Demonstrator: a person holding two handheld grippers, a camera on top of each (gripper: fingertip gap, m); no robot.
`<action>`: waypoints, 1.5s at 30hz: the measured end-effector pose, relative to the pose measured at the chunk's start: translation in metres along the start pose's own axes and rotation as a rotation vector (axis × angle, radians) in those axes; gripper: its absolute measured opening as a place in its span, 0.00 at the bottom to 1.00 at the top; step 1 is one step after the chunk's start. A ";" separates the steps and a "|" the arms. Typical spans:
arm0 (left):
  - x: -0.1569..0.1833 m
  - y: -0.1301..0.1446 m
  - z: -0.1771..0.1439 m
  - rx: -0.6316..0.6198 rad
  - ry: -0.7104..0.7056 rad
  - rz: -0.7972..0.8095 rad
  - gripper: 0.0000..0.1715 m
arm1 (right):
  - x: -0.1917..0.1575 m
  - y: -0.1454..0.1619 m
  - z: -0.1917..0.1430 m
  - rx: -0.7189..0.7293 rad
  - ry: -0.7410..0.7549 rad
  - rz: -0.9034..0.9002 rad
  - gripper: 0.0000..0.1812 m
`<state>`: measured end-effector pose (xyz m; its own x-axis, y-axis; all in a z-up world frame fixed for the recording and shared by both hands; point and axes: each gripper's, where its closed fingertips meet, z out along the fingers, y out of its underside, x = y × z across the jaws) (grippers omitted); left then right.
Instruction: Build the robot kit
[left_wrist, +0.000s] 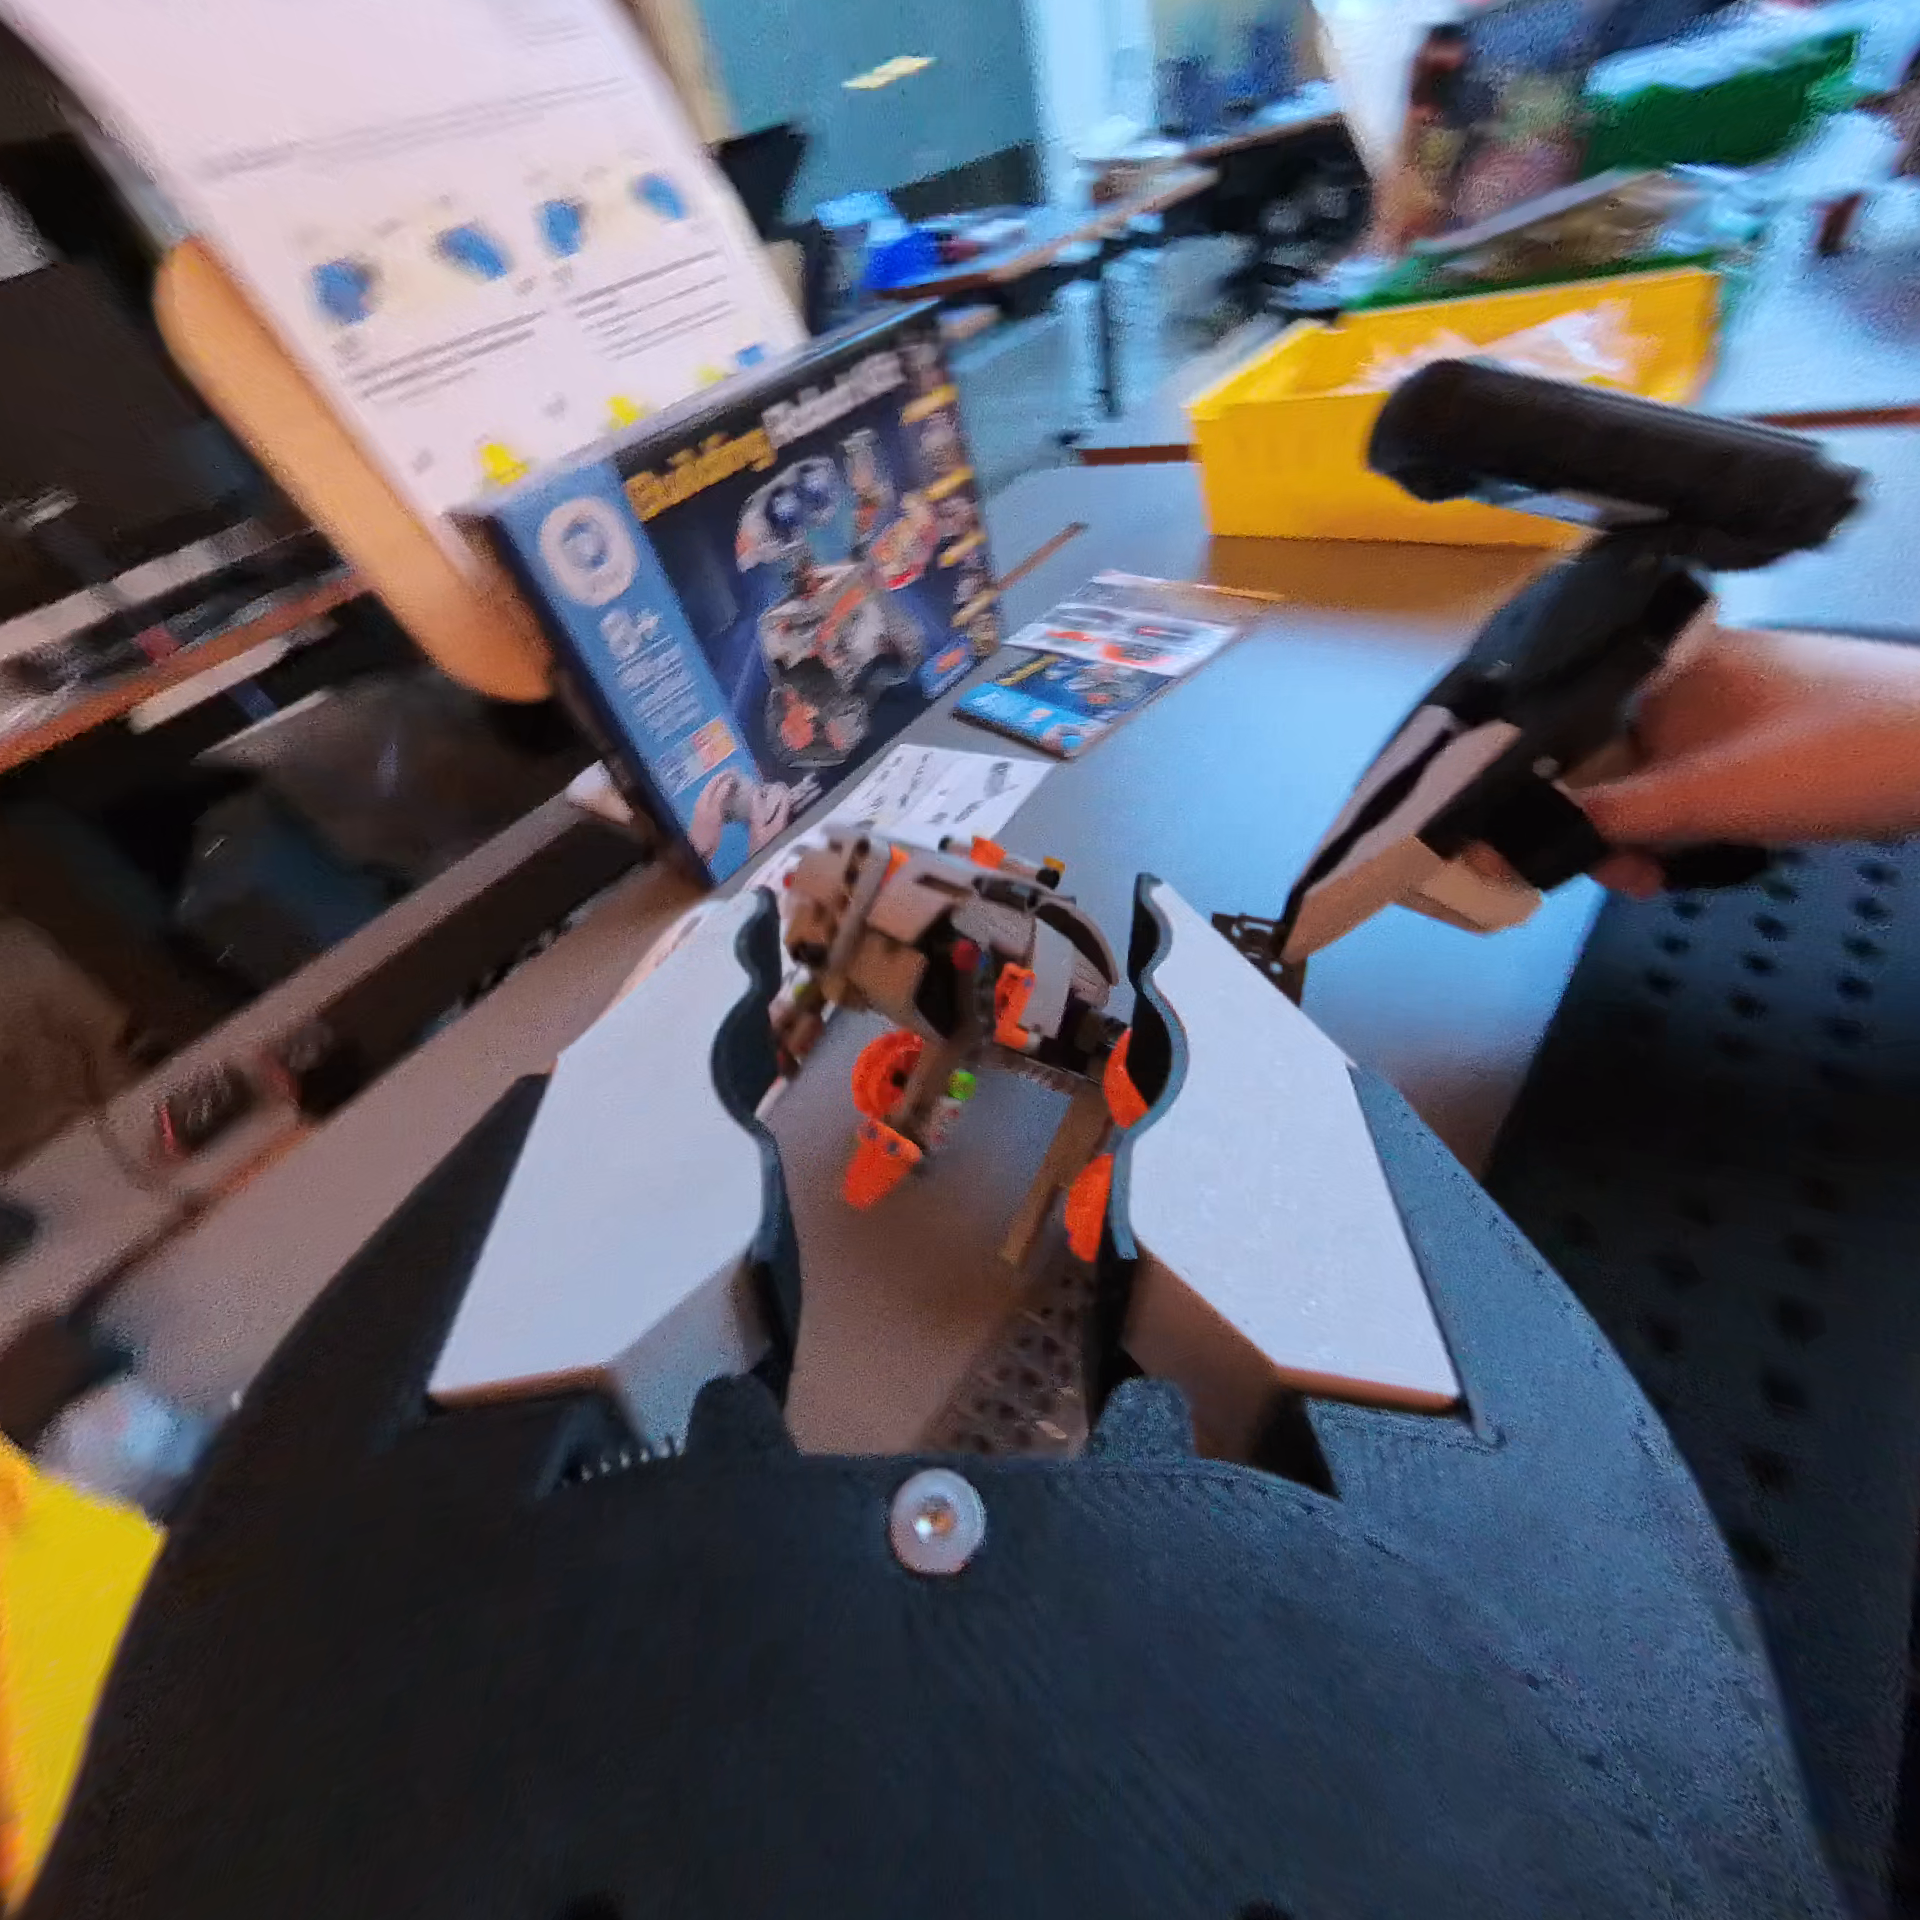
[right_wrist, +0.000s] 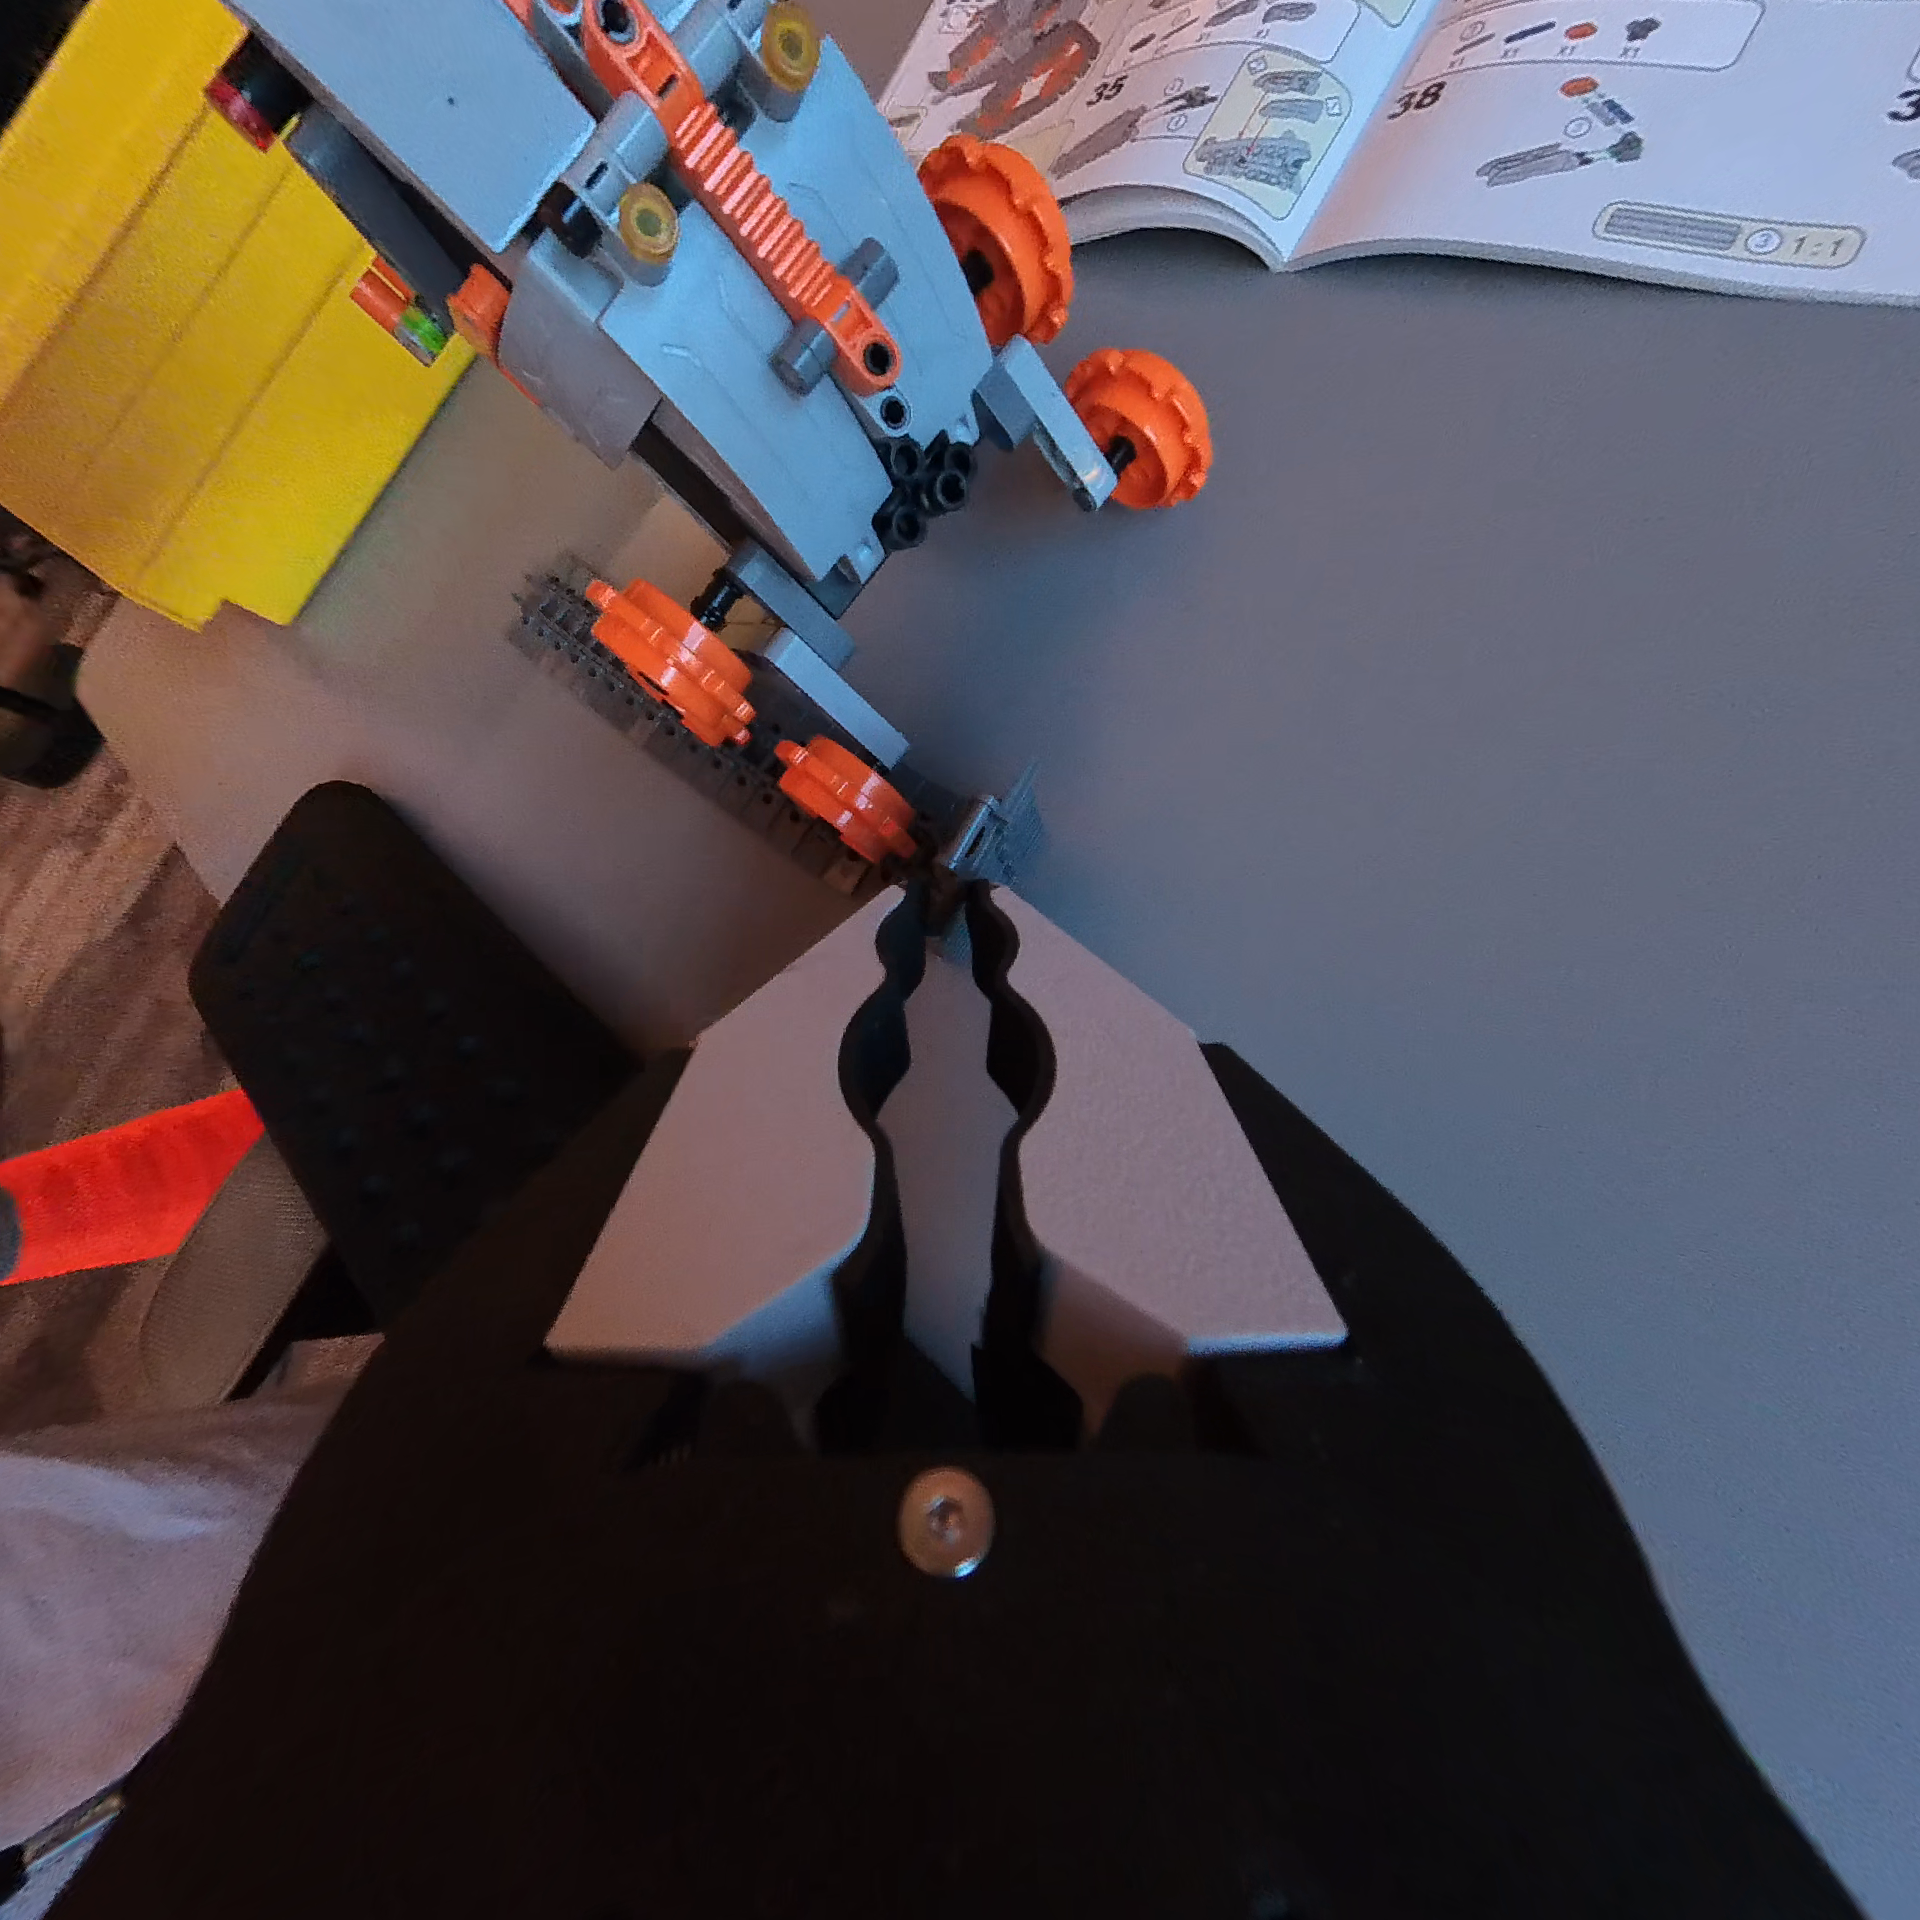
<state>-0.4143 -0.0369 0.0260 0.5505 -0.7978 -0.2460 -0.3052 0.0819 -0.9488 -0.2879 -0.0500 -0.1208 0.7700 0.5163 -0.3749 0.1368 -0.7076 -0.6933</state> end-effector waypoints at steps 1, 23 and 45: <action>-0.009 -0.006 0.002 -0.025 0.069 0.046 0.40 | 0.001 0.000 0.000 0.005 -0.007 0.011 0.03; -0.014 0.052 0.082 -0.415 0.526 0.090 0.46 | 0.016 0.000 0.000 0.010 0.038 0.039 0.02; -0.030 0.062 0.048 -0.476 0.442 0.113 0.40 | 0.040 -0.007 -0.004 0.036 0.097 0.047 0.01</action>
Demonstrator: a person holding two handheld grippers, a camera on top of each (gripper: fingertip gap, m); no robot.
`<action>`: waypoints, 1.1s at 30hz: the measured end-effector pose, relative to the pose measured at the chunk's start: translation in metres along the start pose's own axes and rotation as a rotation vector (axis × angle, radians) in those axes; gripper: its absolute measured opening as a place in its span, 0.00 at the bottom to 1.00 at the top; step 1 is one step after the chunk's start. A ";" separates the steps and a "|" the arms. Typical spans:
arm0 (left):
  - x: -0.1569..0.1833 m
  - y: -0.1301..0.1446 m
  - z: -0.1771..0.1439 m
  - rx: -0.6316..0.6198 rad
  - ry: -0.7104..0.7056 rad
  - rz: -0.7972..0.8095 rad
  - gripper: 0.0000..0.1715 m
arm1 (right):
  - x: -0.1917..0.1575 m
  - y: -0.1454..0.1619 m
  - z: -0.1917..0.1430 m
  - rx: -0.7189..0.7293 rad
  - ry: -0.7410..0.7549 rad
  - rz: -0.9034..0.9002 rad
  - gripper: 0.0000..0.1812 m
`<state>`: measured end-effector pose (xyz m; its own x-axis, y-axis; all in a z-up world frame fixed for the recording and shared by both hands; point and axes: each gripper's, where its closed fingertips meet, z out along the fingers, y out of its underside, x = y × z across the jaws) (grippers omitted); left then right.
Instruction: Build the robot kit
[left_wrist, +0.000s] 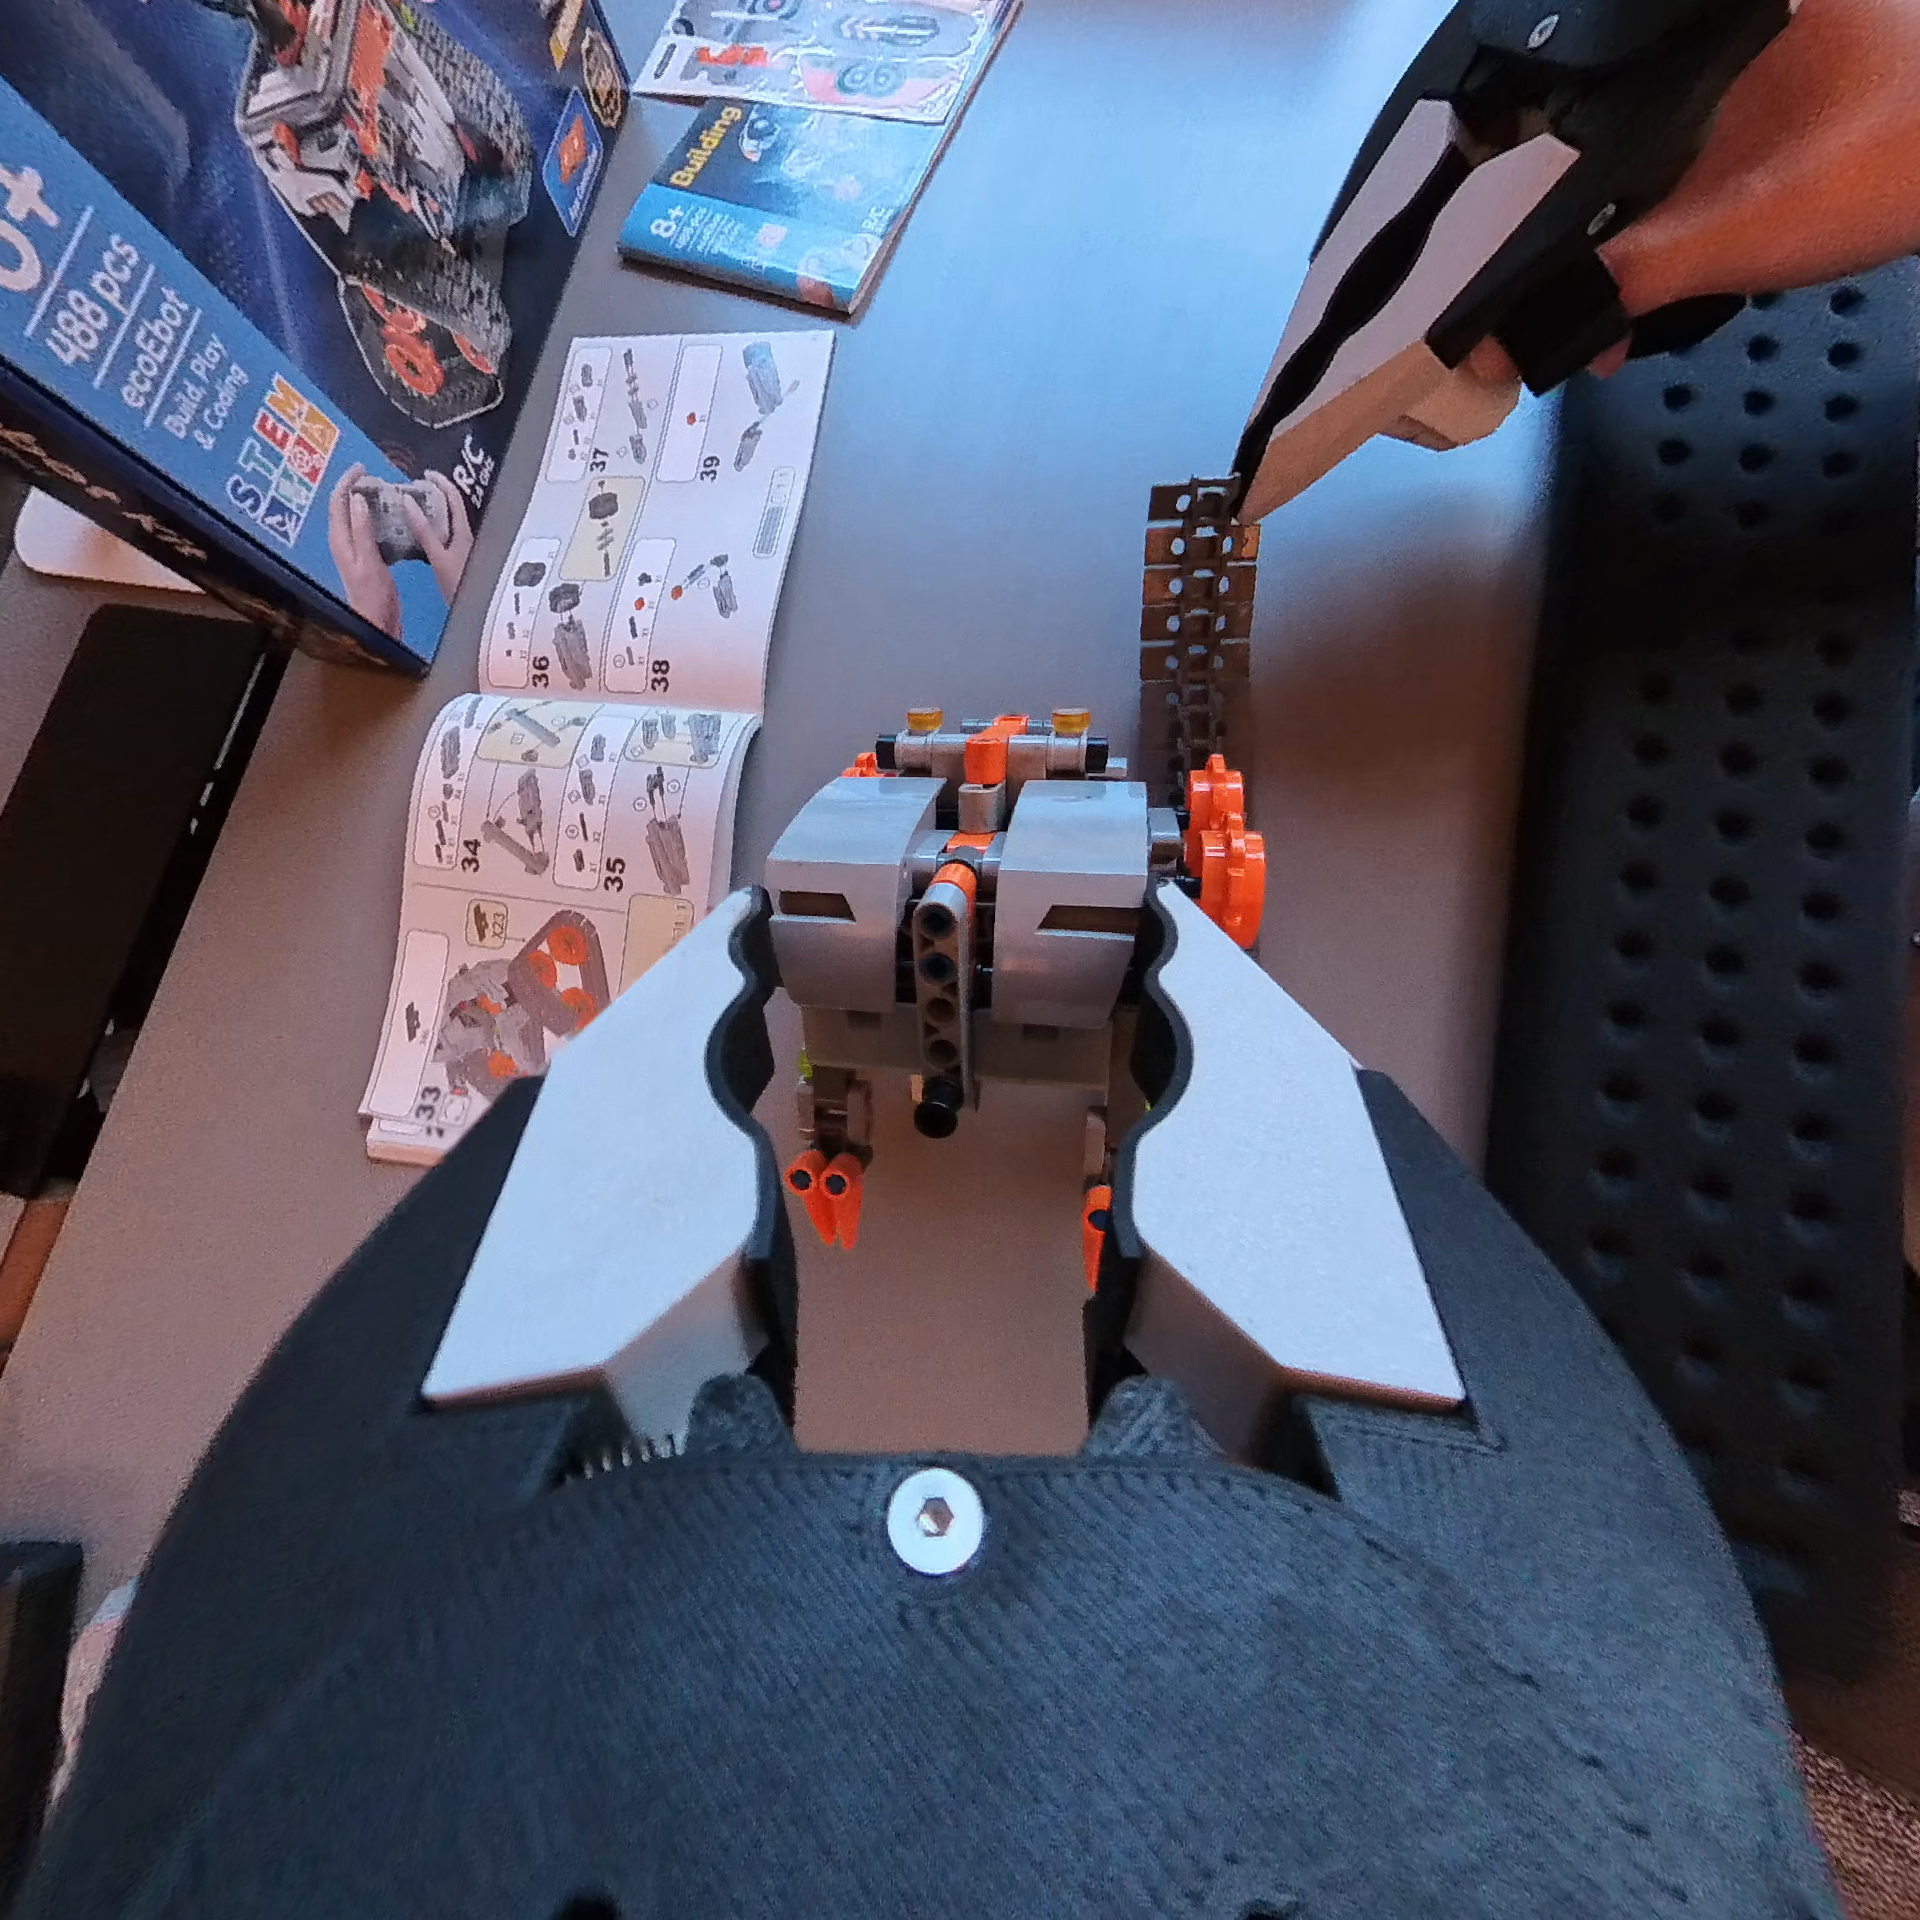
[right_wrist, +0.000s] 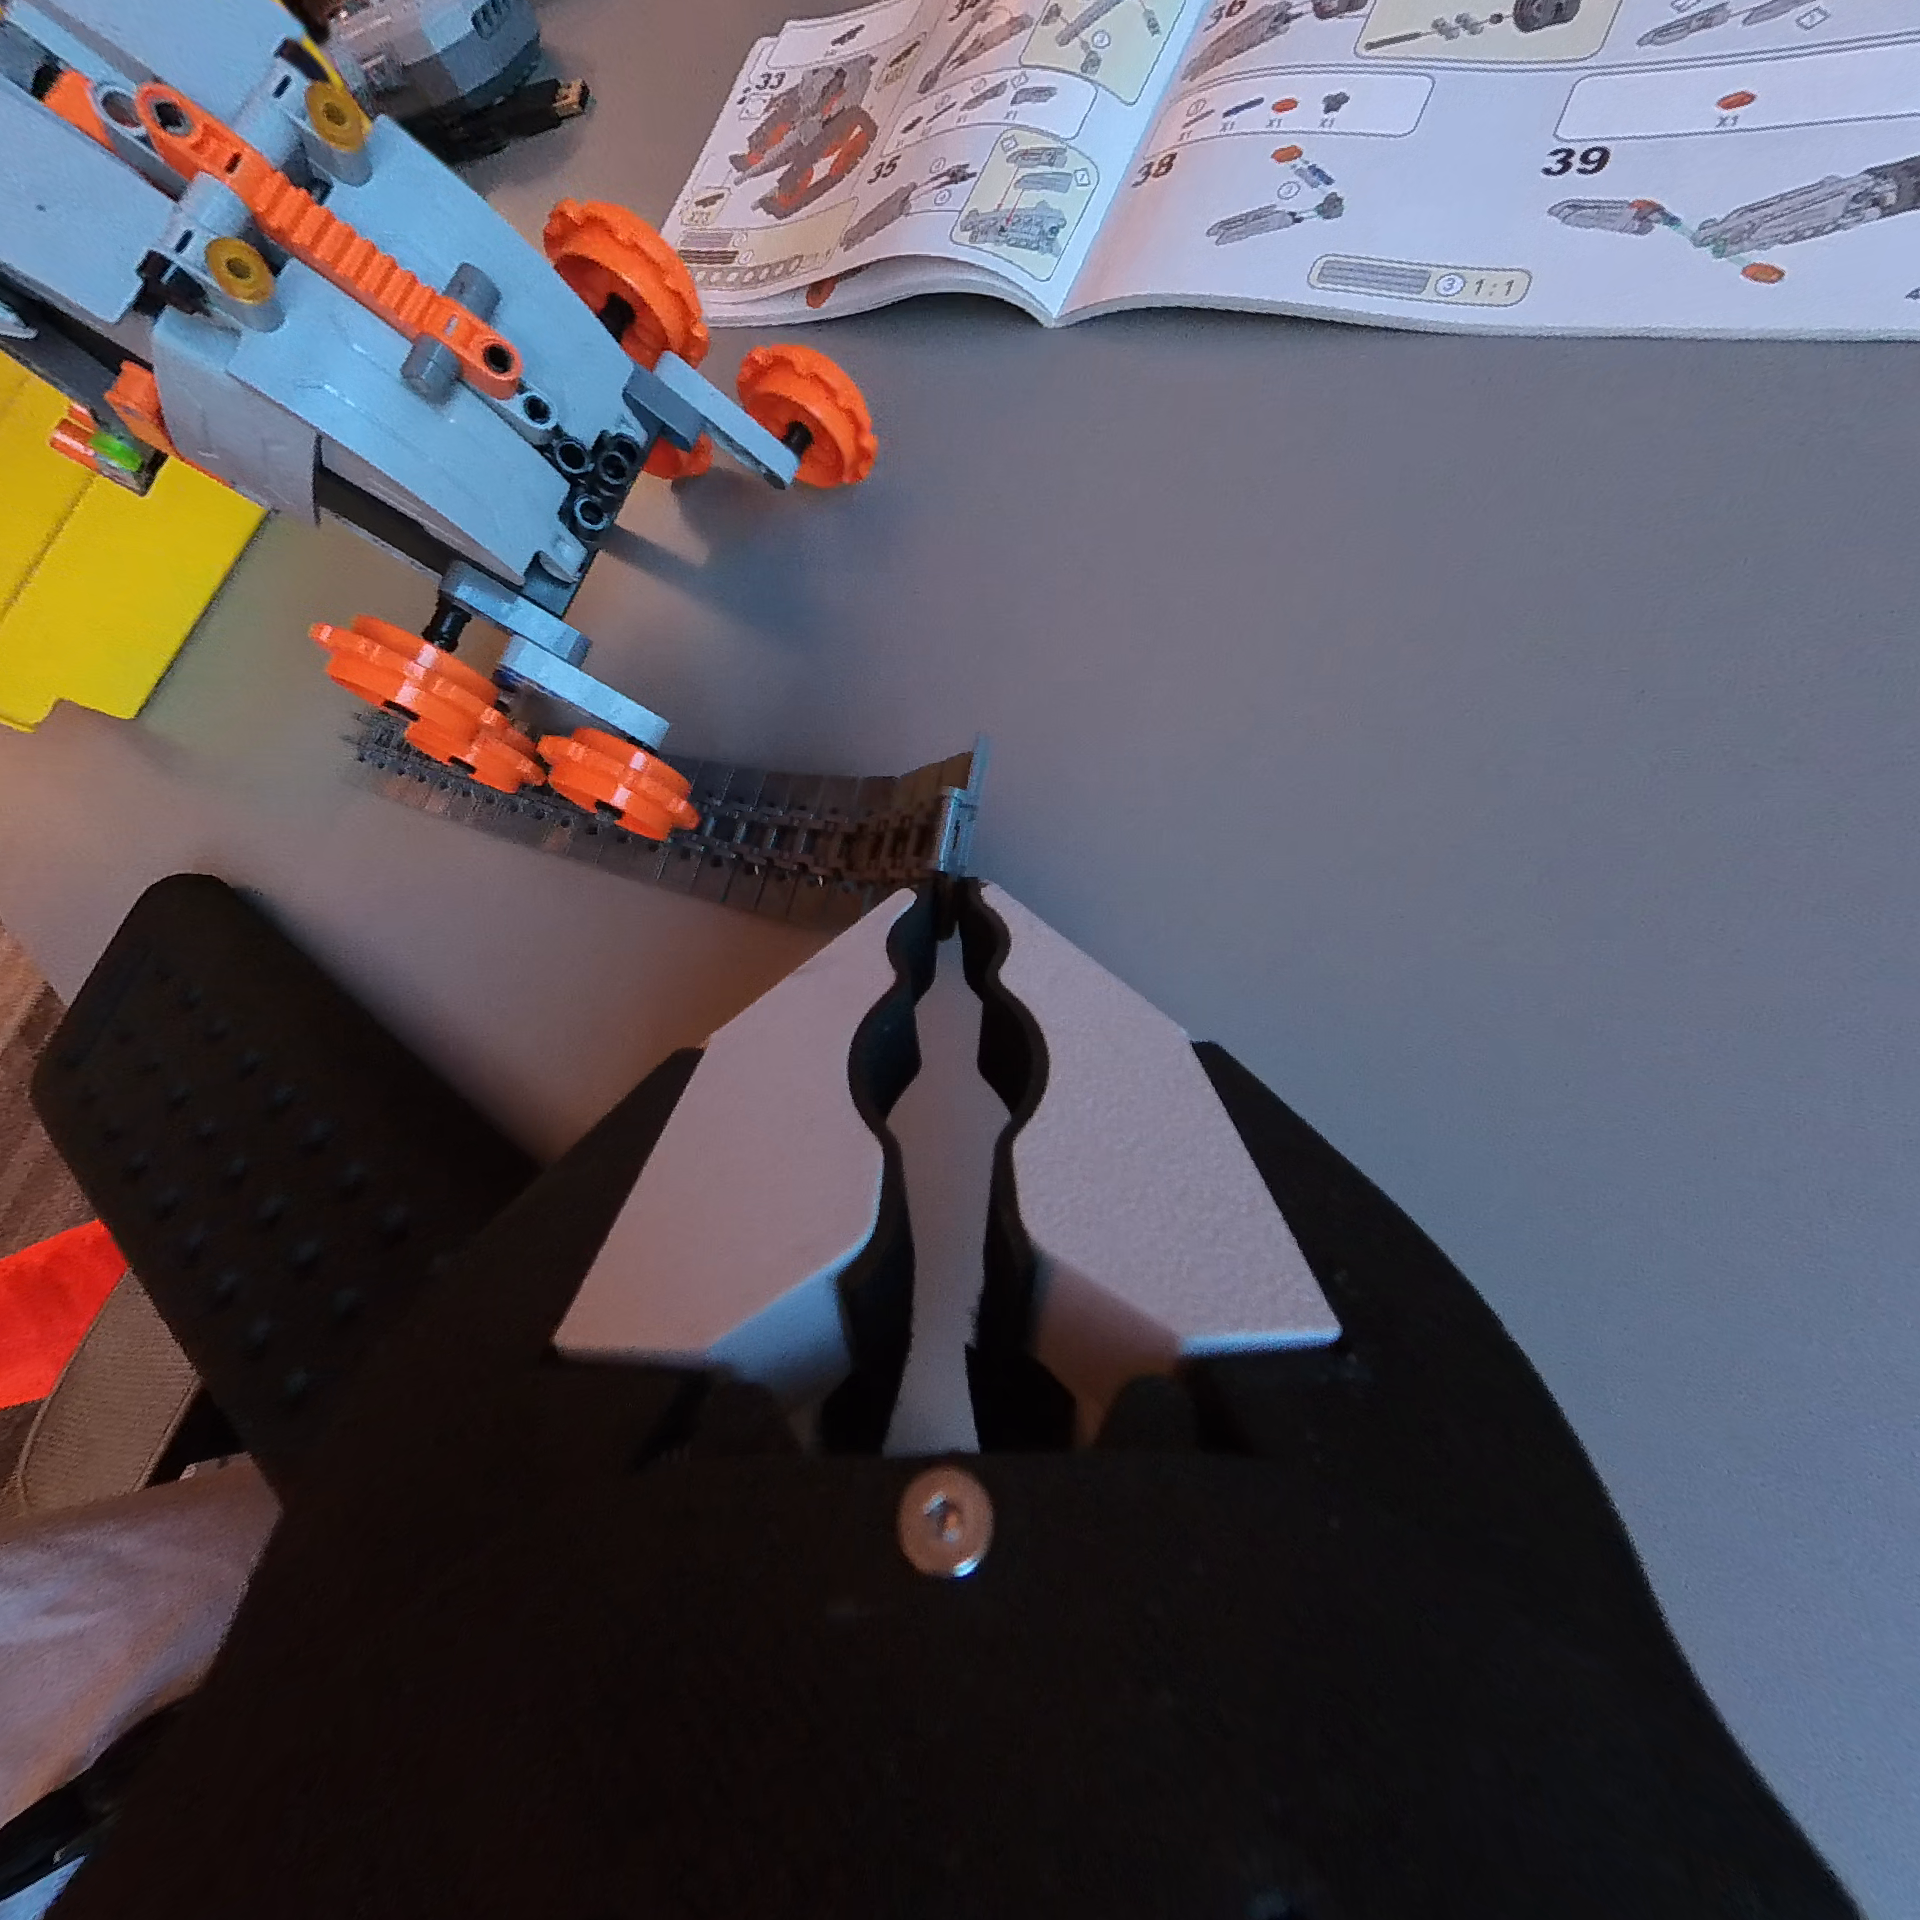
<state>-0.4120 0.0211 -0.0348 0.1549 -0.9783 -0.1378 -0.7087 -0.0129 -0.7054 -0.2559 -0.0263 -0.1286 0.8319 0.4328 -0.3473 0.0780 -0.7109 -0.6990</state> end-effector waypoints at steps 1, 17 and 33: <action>0.000 0.002 -0.001 -0.003 -0.004 -0.001 0.40 | 0.001 0.000 0.000 0.001 0.004 0.000 0.01; -0.014 -0.017 -0.035 0.175 -0.105 -0.121 0.52 | -0.057 -0.044 -0.014 0.075 -0.098 -0.092 0.01; 0.052 -0.023 -0.039 0.073 -0.143 0.166 0.36 | -0.106 -0.056 0.013 -0.040 -0.030 -0.334 0.02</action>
